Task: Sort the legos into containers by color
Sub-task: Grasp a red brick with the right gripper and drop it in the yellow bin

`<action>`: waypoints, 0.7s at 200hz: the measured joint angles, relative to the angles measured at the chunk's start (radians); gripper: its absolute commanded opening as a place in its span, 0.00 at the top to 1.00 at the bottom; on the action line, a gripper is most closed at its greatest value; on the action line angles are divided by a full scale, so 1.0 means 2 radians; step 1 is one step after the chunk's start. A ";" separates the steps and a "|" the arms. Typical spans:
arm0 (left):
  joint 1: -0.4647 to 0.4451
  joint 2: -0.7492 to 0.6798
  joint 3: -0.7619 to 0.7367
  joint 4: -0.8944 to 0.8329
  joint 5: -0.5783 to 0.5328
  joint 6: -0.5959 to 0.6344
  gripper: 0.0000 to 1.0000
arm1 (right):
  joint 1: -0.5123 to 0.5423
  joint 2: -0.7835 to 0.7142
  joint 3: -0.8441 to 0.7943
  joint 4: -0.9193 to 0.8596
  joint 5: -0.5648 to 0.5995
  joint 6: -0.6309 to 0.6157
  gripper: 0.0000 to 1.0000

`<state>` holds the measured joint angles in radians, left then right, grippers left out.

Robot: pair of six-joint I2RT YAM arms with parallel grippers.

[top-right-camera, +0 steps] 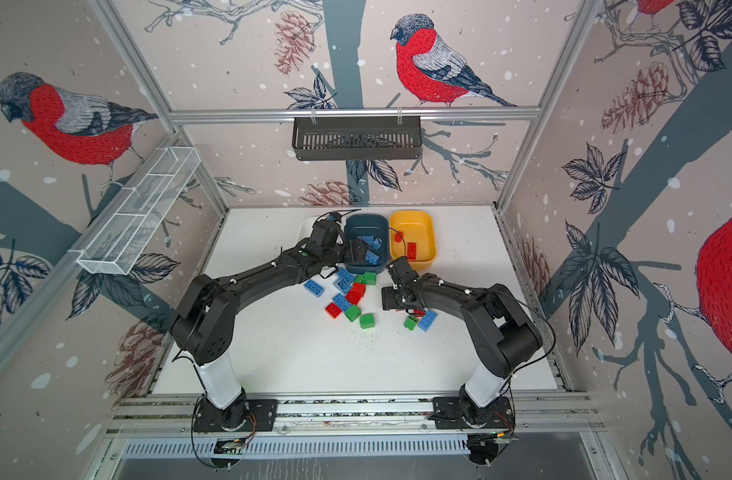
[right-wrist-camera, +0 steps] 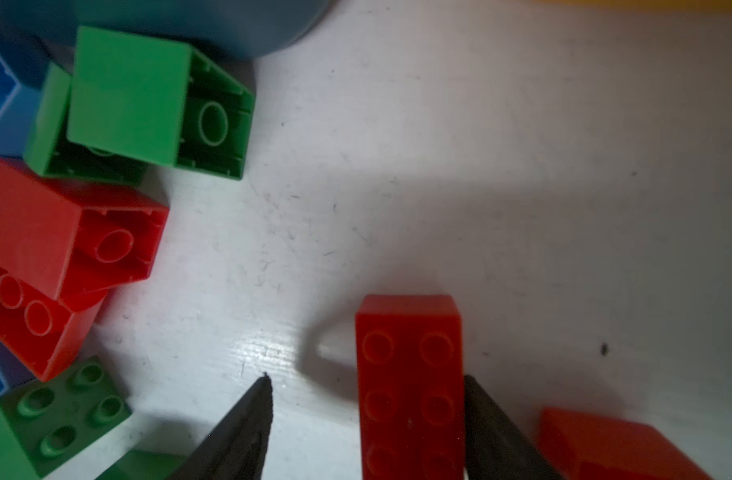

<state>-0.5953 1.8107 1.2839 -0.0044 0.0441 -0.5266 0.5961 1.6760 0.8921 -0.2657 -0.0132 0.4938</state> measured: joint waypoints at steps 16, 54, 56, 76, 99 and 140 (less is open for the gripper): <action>0.001 -0.008 -0.009 0.003 -0.009 0.000 0.03 | 0.010 0.006 0.006 -0.010 0.023 -0.002 0.47; 0.001 -0.021 -0.023 0.010 -0.022 -0.004 0.03 | 0.016 0.014 0.011 -0.020 0.068 -0.003 0.61; 0.001 -0.021 -0.024 0.010 -0.023 -0.004 0.03 | 0.016 0.014 0.011 -0.020 0.069 -0.003 0.61; 0.001 -0.023 -0.026 0.010 -0.025 -0.003 0.03 | 0.018 0.013 0.011 -0.023 0.086 -0.012 0.67; 0.001 -0.023 -0.027 0.010 -0.031 0.003 0.03 | 0.022 0.001 0.008 -0.023 0.091 -0.026 0.71; 0.002 -0.023 -0.029 0.010 -0.035 0.010 0.03 | 0.022 -0.034 0.006 -0.004 0.098 -0.039 0.76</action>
<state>-0.5922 1.7657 1.2266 0.0147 -0.0257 -0.5076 0.6399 1.6077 0.9031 -0.2745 0.1825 0.4164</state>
